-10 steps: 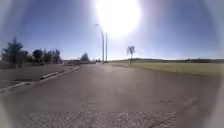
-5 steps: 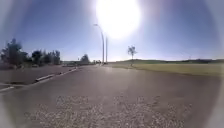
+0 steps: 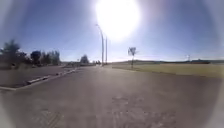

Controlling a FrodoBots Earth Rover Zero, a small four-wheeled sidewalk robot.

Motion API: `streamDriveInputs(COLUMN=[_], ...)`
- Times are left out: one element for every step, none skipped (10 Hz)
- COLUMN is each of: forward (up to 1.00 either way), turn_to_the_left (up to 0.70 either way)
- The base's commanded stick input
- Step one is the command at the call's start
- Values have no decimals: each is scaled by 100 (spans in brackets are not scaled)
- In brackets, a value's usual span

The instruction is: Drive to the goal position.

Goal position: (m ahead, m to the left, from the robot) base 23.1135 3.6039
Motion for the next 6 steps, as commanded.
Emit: streamDriveInputs(forward=[100,100,100,100,100,100], turn_to_the_left=[36,39,27,10,0,0])
